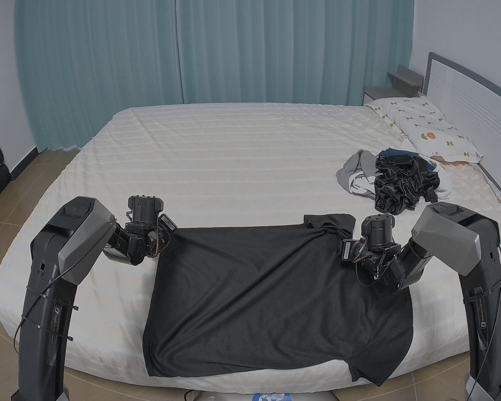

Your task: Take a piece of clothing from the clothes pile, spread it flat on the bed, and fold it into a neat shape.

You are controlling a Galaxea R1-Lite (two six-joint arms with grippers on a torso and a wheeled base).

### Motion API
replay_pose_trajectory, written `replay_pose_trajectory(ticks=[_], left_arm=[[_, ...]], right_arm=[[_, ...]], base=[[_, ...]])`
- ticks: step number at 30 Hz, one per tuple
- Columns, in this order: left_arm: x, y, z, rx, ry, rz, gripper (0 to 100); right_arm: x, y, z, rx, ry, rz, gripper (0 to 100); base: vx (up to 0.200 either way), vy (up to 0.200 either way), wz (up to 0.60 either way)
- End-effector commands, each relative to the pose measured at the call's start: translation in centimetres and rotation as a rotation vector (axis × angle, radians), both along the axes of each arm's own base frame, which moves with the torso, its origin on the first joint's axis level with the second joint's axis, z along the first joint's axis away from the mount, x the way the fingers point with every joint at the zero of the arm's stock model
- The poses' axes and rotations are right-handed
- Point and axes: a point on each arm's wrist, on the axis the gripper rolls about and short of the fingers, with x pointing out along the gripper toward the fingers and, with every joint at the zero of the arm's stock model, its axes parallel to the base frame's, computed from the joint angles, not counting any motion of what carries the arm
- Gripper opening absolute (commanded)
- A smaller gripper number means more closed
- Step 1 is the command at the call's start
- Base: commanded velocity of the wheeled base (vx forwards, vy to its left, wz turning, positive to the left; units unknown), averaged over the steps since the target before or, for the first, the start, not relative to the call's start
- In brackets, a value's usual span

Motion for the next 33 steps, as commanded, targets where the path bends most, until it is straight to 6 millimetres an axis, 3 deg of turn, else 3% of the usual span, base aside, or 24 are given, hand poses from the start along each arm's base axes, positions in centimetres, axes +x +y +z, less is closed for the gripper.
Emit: replay_pose_trajectory(ticks=[1, 4, 9, 16, 21, 22, 29, 33], left_arm=[[0.0, 0.0, 0.0, 0.000, -0.001, 0.001, 0], [0.1, 0.0, -0.1, 0.001, -0.004, 0.000, 0], [0.1, -0.1, -0.1, 0.002, -0.004, -0.002, 0], [0.1, -0.1, -0.1, 0.003, -0.005, -0.003, 0], [0.3, -0.1, -0.2, 0.003, -0.016, -0.004, 0], [0.3, -0.1, -0.2, 0.002, -0.024, -0.004, 0], [0.4, -0.1, -0.3, 0.002, -0.039, -0.003, 0], [0.4, -0.1, -0.3, 0.000, -0.039, -0.004, 0]], right_arm=[[1.1, -1.7, 0.2, 0.006, -0.033, -0.041, 0], [2.4, -3.9, 1.6, 0.012, -0.089, -0.090, 0], [4.0, -5.9, 2.8, 0.029, -0.153, -0.105, 0], [5.7, -6.6, 1.1, 0.045, -0.170, -0.076, 0], [5.6, -6.6, 0.1, 0.035, -0.145, -0.072, 0], [5.6, -6.6, 0.1, 0.037, -0.145, -0.071, 100], [5.7, -7.1, 2.4, 0.075, -0.193, -0.081, 100], [3.7, -7.8, 3.6, 0.172, -0.134, -0.023, 100]], base=[[0.000, 0.000, 0.00], [0.000, 0.000, 0.00], [0.000, 0.000, 0.00], [0.000, 0.000, 0.00], [0.000, 0.000, 0.00], [0.000, 0.000, 0.00], [0.000, 0.000, 0.00], [0.000, 0.000, 0.00]])
